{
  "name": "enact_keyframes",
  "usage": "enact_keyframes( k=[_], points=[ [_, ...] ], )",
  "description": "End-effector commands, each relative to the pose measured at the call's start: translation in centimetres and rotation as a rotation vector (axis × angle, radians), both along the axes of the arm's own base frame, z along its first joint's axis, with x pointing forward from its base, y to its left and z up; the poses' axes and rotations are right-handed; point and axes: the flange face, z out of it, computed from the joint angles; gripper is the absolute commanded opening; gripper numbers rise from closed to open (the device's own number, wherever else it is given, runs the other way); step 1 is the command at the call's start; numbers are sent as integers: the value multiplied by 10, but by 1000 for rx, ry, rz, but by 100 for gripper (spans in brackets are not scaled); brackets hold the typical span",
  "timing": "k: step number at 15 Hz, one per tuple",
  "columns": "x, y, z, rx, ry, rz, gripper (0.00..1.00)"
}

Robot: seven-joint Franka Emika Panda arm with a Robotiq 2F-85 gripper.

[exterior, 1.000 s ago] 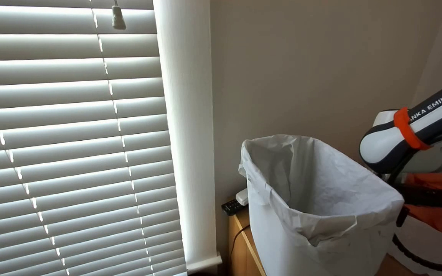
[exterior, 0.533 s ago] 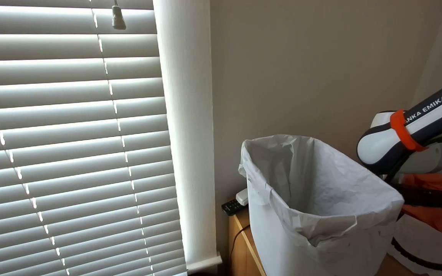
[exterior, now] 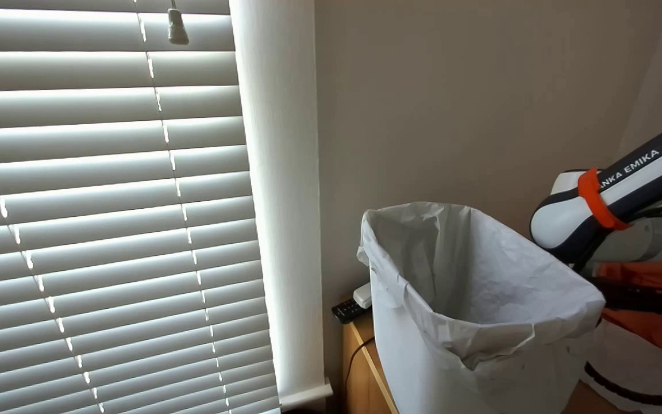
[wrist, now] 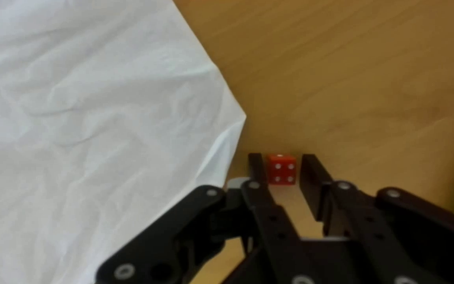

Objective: Put the red block onto the paper towel

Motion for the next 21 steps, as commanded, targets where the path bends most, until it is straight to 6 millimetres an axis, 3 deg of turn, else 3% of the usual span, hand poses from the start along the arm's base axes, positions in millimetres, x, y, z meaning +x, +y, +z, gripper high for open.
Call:
enact_keyframes(
  k=[1, 7, 12, 16, 21],
  points=[
    [3, -1, -6, 16, 19, -7, 1],
    [-7, -10, 28, 14, -40, -25, 4],
    [-24, -43, 56, -34, -66, -71, 4],
    [-42, -69, 50, -40, -36, -97, 4],
    [-59, -75, 23, -23, 25, -81, 4]
  ],
)
